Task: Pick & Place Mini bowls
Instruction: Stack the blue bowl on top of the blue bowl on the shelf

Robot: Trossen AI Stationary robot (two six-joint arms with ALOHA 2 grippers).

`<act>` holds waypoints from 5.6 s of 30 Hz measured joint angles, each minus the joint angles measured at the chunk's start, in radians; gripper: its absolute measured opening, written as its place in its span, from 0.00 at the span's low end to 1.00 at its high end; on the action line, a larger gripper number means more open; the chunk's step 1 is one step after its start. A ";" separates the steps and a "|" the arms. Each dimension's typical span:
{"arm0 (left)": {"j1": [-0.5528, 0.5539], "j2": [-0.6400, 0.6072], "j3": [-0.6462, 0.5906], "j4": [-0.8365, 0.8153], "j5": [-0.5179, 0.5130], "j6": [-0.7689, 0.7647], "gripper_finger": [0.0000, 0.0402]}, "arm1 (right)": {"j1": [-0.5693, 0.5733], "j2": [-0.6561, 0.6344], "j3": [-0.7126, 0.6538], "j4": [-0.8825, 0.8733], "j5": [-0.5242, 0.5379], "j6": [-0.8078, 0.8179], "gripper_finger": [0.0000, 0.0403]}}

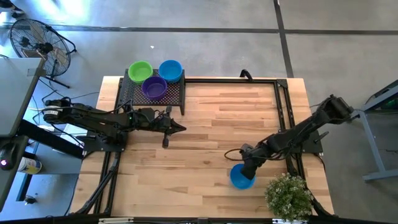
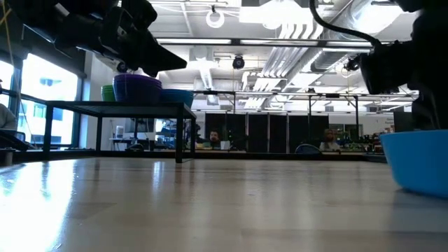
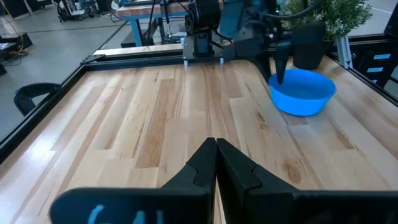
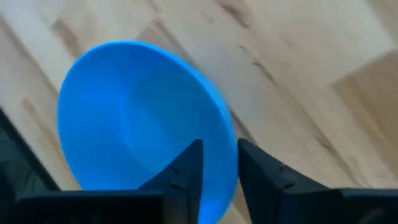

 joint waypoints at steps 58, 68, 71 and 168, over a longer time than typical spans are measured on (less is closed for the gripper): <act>0.000 -0.001 0.000 -0.082 0.008 0.002 0.01 | -0.445 0.272 0.343 0.420 0.202 -1.072 0.02; 0.002 -0.001 0.064 -0.213 -0.065 -0.095 0.01 | -0.474 0.025 -0.161 1.032 0.166 -1.098 0.02; 0.002 -0.001 0.125 -0.329 -0.061 -0.115 0.01 | -0.474 -0.021 -0.237 1.124 0.171 -1.098 0.00; 0.457 0.471 1.379 -1.609 -0.238 0.059 0.00 | -0.473 -0.077 -0.319 1.114 0.166 -1.173 0.00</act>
